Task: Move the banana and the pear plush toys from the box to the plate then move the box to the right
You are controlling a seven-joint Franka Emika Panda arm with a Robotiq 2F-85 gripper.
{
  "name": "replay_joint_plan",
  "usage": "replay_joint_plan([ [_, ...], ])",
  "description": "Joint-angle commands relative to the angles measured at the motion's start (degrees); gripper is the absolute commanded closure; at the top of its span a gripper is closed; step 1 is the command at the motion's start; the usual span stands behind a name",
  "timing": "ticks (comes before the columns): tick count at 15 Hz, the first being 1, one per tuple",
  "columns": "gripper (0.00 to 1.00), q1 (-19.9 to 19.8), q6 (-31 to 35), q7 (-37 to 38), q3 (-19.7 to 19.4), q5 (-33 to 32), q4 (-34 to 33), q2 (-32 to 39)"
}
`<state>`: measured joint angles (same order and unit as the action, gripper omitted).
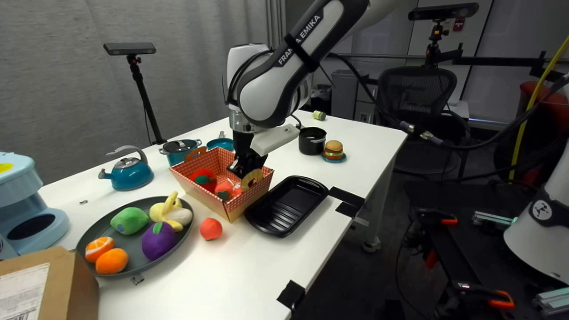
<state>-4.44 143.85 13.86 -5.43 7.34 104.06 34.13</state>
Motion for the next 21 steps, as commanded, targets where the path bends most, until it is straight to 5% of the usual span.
replay_joint_plan([
  [1, 1.00, 0.4, -0.9, 2.1, -2.3, -1.1, -0.4, 0.2],
  [12, 1.00, 2.9, -0.7, 8.6, -10.0, -9.1, 1.5, -0.8],
  [17, 1.00, 9.5, -3.3, 25.9, -18.1, -16.5, 0.9, 0.6],
  [21, 1.00, 11.9, -9.2, 39.1, -20.9, -21.3, -0.7, 1.5],
])
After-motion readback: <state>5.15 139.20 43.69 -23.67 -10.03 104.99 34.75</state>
